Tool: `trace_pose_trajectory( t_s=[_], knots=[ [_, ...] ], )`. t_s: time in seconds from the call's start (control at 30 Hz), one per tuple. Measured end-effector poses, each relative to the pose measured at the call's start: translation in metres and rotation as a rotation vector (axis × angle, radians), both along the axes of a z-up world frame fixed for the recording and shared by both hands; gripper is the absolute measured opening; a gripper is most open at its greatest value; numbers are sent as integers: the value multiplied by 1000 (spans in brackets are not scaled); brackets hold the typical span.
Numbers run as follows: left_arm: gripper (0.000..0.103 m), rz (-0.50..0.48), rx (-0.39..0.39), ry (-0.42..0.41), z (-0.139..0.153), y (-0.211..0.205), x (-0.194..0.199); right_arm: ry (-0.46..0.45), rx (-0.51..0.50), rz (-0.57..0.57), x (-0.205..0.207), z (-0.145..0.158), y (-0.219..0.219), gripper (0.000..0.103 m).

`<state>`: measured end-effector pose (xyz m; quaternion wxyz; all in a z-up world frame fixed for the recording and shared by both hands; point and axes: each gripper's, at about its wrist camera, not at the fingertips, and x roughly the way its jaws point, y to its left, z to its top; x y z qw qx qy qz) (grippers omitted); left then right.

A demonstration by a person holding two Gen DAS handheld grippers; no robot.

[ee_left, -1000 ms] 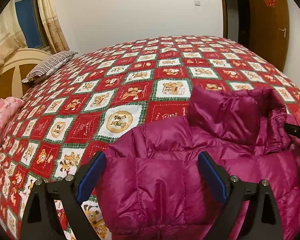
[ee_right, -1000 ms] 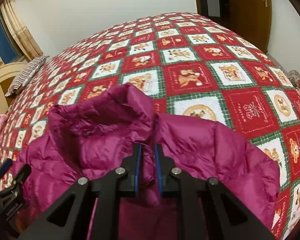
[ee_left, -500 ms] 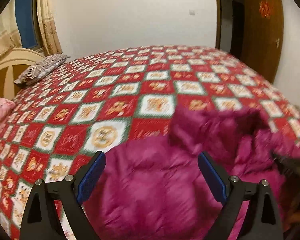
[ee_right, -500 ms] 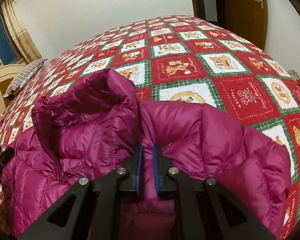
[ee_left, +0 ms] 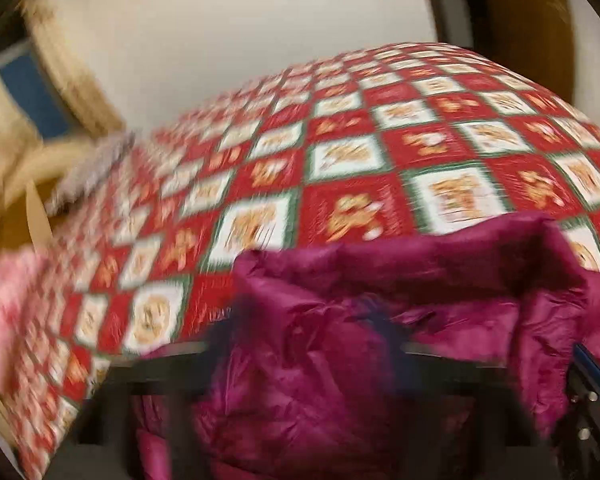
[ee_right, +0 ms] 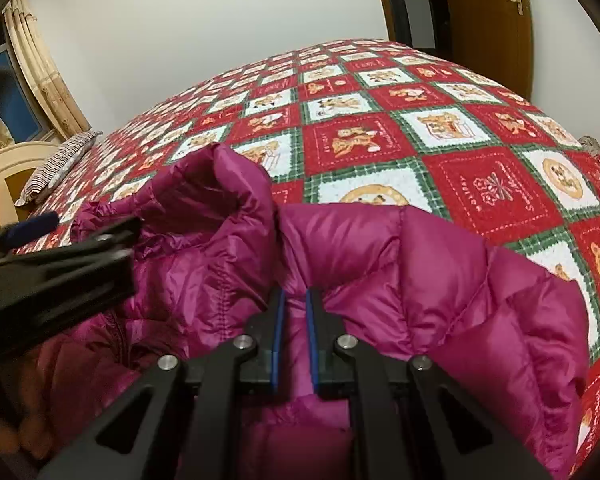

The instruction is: Fold large clothes

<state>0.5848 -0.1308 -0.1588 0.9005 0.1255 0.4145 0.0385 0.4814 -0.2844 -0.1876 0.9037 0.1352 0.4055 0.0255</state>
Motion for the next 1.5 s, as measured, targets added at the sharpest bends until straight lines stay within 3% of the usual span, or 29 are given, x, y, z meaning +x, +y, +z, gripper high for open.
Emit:
trace_pose_trajectory(
  t_s=[0.03, 0.07, 0.27, 0.4, 0.53, 0.67, 0.73, 0.77, 0.8, 0.87, 0.93, 0.97, 1.0, 1.03, 1.07, 1.17, 1.3, 1.4, 1.5],
  knots=[
    [20, 5, -54, 26, -3, 11, 1, 0, 0, 0, 0, 0, 0, 12],
    [19, 14, -95, 29, -4, 23, -2, -1, 3, 0, 0, 0, 0, 12],
    [18, 41, -213, -21, 4, 62, -42, -3, 11, 0, 0, 0, -1, 12],
    [18, 87, -291, -2, -16, 78, -51, -1, 6, 0, 1, 0, -1, 12],
    [20, 121, -374, -50, -29, 91, -59, -4, 31, -3, -2, 2, -3, 16],
    [21, 124, -409, -66, -31, 94, -60, -31, 49, -8, -11, 20, -7, 32],
    [21, 124, -417, -70, -31, 95, -61, -68, 30, 2, -13, 37, -3, 34],
    [21, 123, -415, -73, -31, 95, -61, -81, 19, 12, -11, 45, 1, 43],
    [21, 123, -409, -75, -31, 93, -61, -86, 6, 20, -6, 53, 7, 62],
    [21, 122, -405, -77, -31, 94, -62, -105, -13, 23, 3, 62, 16, 72],
    [21, 121, -402, -77, -31, 93, -62, -38, -72, 20, 22, 57, 28, 72],
    [21, 121, -401, -77, -31, 94, -62, 9, -91, 21, 28, 50, 31, 65],
    [21, 120, -399, -78, -31, 94, -62, 65, -109, 28, 34, 40, 34, 39],
    [21, 120, -398, -79, -31, 94, -62, 105, -127, 26, 35, 31, 35, 25],
    [21, 119, -399, -80, -31, 93, -62, 136, -141, 17, 31, 21, 34, 18],
    [21, 117, -404, -81, -31, 94, -63, 147, -142, 1, 13, 2, 21, 16],
    [21, 116, -404, -82, -31, 94, -63, 133, -123, 7, 7, 4, 12, 13],
    [21, 116, -412, -82, -31, 94, -63, 143, -159, 10, 5, 11, 16, 20],
    [21, 116, -413, -84, -31, 95, -64, 32, -172, -55, -13, 40, 13, 23]
  ],
)
